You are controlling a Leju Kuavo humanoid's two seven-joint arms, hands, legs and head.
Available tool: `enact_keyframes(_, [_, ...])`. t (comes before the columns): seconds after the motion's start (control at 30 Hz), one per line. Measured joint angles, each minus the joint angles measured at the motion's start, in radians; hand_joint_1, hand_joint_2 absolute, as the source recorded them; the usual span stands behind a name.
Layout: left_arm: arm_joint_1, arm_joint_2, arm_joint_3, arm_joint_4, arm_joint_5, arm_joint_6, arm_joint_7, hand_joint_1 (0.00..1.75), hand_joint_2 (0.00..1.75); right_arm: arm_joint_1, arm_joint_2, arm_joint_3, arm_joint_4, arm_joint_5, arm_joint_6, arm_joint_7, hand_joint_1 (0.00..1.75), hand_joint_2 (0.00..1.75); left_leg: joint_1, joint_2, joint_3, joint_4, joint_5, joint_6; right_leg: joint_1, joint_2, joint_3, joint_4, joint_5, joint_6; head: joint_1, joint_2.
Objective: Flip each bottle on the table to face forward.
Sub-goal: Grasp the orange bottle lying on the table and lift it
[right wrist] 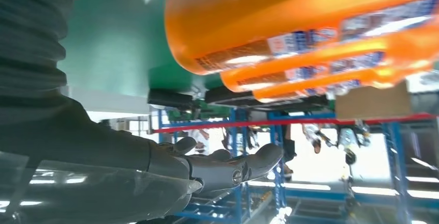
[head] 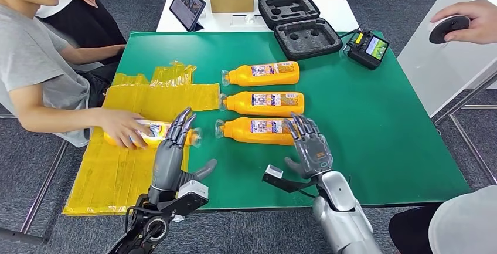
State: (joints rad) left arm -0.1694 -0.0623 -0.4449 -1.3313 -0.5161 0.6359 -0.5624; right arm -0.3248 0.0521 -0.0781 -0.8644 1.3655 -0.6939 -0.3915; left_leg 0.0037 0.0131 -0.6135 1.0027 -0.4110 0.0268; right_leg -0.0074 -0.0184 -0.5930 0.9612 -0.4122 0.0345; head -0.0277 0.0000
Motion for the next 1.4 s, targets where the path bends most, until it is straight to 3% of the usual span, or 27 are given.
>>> enact_keyframes(0.3, [-0.039,-0.015,-0.021,0.052,0.037,0.009,-0.024,0.00,1.75,-0.161,-0.042,-0.002,0.267,0.004,0.000,0.040,0.00,1.75,0.000,0.000,0.000,0.000,0.000,0.000,0.000,0.000,0.000,0.000,0.000,0.000,0.000,0.000])
enact_keyframes(0.53, [-0.070,-0.029,-0.029,0.092,0.050,0.011,-0.035,0.00,1.75,-0.232,-0.051,0.009,0.380,0.015,0.003,0.051,0.00,1.75,0.000,0.000,0.000,0.000,0.000,0.000,0.000,0.000,0.000,0.000,0.000,0.000,0.000,0.000])
enact_keyframes(0.93, [-0.095,-0.033,-0.036,0.121,0.051,0.014,-0.039,0.00,1.75,-0.259,-0.041,0.028,0.443,0.012,0.002,0.026,0.00,1.75,0.000,0.000,0.000,0.000,0.000,0.000,0.000,0.000,0.000,0.000,0.000,0.000,0.000,0.000])
enact_keyframes(1.2, [-0.100,-0.033,-0.040,0.133,0.055,0.023,-0.042,0.00,1.75,-0.262,-0.014,0.044,0.454,-0.024,0.002,-0.037,0.00,1.75,0.000,0.000,-0.001,0.000,0.000,0.000,0.000,0.000,0.000,0.000,0.000,0.000,0.000,0.000])
enact_keyframes(1.4, [-0.098,-0.033,-0.041,0.144,0.061,0.034,-0.052,0.00,1.75,-0.267,-0.001,0.055,0.461,-0.028,0.022,-0.018,0.00,1.75,0.000,0.000,-0.001,0.000,0.000,0.000,0.000,0.000,0.000,0.000,0.000,0.000,0.000,0.000])
